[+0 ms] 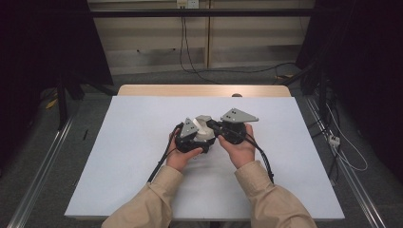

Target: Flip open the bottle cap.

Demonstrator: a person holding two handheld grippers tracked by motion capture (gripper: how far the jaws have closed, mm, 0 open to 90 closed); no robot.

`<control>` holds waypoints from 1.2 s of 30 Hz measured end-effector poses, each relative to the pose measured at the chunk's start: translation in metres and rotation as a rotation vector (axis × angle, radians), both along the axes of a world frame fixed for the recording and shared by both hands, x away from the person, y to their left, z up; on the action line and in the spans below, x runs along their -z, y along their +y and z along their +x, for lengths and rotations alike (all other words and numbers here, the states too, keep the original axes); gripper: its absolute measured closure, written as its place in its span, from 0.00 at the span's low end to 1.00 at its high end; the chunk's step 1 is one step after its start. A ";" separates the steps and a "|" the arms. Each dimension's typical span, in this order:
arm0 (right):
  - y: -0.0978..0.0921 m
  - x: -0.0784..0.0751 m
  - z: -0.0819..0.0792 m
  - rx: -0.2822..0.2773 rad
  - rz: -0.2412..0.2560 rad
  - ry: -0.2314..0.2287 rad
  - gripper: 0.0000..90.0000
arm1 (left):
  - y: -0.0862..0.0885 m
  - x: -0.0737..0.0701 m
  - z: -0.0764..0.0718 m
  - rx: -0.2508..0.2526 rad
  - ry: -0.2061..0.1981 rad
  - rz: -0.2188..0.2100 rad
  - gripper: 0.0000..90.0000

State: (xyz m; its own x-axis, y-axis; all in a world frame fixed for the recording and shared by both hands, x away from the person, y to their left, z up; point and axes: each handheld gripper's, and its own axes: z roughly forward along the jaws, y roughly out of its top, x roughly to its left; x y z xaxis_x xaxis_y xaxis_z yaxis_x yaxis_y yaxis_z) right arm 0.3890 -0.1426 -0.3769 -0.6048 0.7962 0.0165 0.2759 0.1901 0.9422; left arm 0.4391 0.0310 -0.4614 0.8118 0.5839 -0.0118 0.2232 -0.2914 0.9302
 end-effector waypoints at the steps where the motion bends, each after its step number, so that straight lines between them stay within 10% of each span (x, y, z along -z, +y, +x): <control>1: 0.001 0.000 0.001 0.000 -0.002 0.000 1.00 | 0.000 0.000 0.000 0.000 0.000 0.000 0.21; 36: 0.007 -0.007 0.015 0.017 -0.023 -0.018 1.00 | 0.000 0.000 0.001 -0.001 0.005 -0.003 0.21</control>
